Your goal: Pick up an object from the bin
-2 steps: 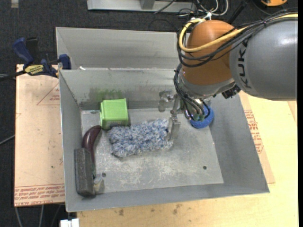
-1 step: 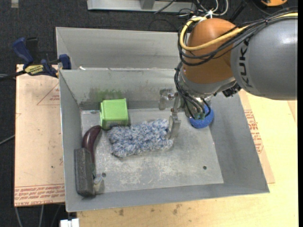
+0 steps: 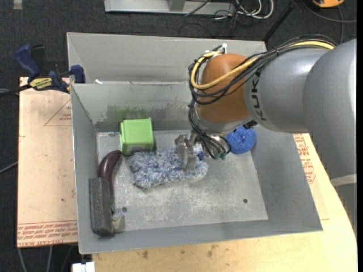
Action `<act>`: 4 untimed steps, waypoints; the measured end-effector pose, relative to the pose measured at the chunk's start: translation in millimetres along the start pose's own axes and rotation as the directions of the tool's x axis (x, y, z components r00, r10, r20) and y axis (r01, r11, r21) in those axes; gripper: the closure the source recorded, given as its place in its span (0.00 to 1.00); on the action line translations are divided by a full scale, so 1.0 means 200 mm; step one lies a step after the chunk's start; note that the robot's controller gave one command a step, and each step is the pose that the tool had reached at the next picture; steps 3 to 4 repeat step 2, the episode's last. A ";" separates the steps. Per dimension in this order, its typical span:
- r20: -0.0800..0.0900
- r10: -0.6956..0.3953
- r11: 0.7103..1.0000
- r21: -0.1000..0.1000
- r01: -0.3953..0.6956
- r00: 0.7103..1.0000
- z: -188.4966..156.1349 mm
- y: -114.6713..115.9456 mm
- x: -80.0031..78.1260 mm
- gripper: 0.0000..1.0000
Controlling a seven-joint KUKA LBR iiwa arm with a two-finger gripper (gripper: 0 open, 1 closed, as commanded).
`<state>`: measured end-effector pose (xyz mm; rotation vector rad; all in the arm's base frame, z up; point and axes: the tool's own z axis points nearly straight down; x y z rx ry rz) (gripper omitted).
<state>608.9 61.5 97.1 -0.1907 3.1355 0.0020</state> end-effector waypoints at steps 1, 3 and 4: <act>0.000 0.000 1.000 0.000 0.000 1.000 0.00 0.00 0.00 1.00; 0.003 -0.008 1.000 0.000 0.008 1.000 -0.58 0.05 -0.11 1.00; 0.003 -0.008 1.000 0.000 0.008 1.000 -0.58 0.05 -0.11 1.00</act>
Offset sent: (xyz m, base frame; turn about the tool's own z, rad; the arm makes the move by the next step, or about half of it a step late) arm 0.0192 0.0117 0.1155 -0.0082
